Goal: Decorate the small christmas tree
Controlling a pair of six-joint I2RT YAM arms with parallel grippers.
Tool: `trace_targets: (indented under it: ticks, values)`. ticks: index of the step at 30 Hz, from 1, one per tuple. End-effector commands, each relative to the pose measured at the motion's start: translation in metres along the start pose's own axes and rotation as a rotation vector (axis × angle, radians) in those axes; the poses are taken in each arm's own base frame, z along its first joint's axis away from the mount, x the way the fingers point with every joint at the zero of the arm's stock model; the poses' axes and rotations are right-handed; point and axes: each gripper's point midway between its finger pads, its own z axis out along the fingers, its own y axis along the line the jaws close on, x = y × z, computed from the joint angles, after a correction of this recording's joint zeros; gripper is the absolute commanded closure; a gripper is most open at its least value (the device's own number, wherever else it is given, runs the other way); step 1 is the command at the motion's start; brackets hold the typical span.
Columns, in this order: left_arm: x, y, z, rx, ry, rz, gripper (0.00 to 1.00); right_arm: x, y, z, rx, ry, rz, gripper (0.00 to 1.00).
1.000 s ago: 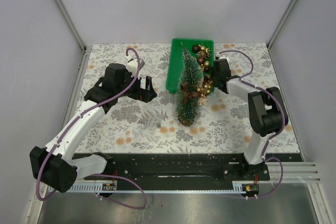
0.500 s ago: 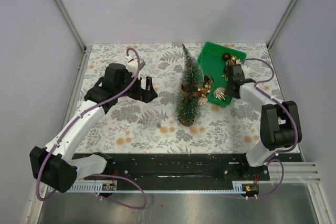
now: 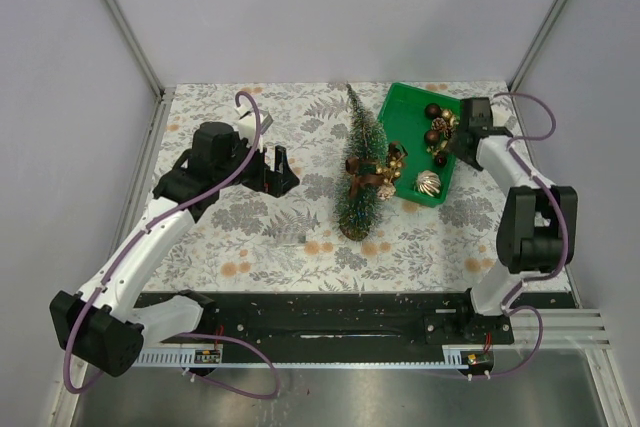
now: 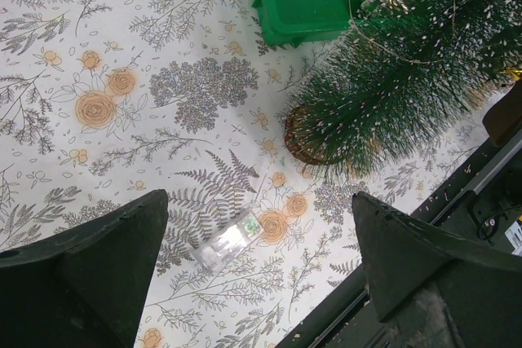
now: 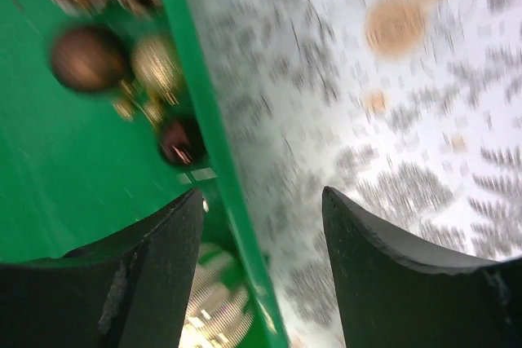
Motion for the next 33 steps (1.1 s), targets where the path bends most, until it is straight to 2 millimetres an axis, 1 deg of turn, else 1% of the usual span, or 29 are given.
trace_targets:
  ticks: [1, 5, 8, 11, 12, 14, 15, 16, 17, 19, 22, 23, 25, 27, 29, 31, 32, 33]
  values:
    - [-0.014, -0.006, -0.007, 0.023, -0.063, 0.021, 0.01, -0.058, 0.035, 0.016, -0.048, -0.076, 0.051, 0.34]
    - [-0.014, -0.004, -0.005, 0.015, -0.059, 0.034, 0.01, -0.056, 0.052, 0.041, -0.06, -0.025, 0.047, 0.36]
    - [-0.015, -0.003, -0.005, 0.011, -0.061, 0.04, 0.01, -0.051, 0.056, 0.055, -0.047, 0.001, 0.035, 0.37]
    - [-0.018, -0.003, -0.005, 0.008, -0.066, 0.045, 0.01, -0.041, 0.056, 0.066, -0.033, 0.035, 0.012, 0.4]
    - [-0.019, -0.003, -0.005, 0.006, -0.066, 0.044, 0.01, -0.037, 0.053, 0.067, -0.021, 0.042, 0.004, 0.43]
    - [-0.02, -0.002, -0.005, 0.005, -0.065, 0.042, 0.01, -0.036, 0.047, 0.066, -0.003, 0.041, -0.014, 0.56]
    - [-0.019, -0.002, -0.004, 0.005, -0.062, 0.041, 0.01, -0.032, 0.04, 0.065, 0.019, 0.041, -0.034, 0.63]
    - [-0.017, -0.001, -0.003, 0.004, -0.056, 0.037, 0.01, -0.035, 0.035, 0.062, 0.037, 0.024, -0.043, 0.69]
    - [-0.017, -0.002, -0.003, 0.007, -0.057, 0.038, 0.01, -0.034, 0.028, 0.061, 0.057, 0.014, -0.064, 0.73]
    - [-0.018, -0.002, -0.002, 0.009, -0.059, 0.036, 0.01, -0.037, 0.014, 0.057, 0.099, -0.031, -0.113, 0.74]
    - [-0.017, -0.003, -0.001, 0.015, -0.056, 0.029, 0.01, -0.041, 0.001, 0.05, 0.131, -0.072, -0.16, 0.73]
    - [-0.017, -0.004, -0.001, 0.018, -0.055, 0.026, 0.01, -0.047, -0.015, 0.052, 0.156, -0.078, -0.149, 0.73]
    - [-0.017, -0.005, -0.002, 0.023, -0.058, 0.029, 0.01, -0.049, -0.028, 0.054, 0.18, -0.076, -0.144, 0.68]
    - [-0.017, -0.005, -0.003, 0.022, -0.059, 0.036, 0.01, -0.053, -0.042, 0.053, 0.21, -0.073, -0.109, 0.67]
    - [-0.016, -0.004, -0.004, 0.016, -0.053, 0.039, 0.01, -0.05, -0.048, 0.05, 0.212, -0.039, -0.063, 0.65]
    - [-0.013, -0.003, -0.004, 0.015, -0.045, 0.042, 0.01, -0.044, -0.047, 0.047, 0.192, -0.012, -0.055, 0.57]
    - [-0.014, -0.003, -0.005, 0.012, -0.048, 0.046, 0.01, -0.043, -0.047, 0.045, 0.189, -0.008, -0.05, 0.48]
    - [-0.014, -0.003, -0.004, 0.013, -0.048, 0.044, 0.01, -0.042, -0.049, 0.043, 0.197, -0.007, -0.05, 0.42]
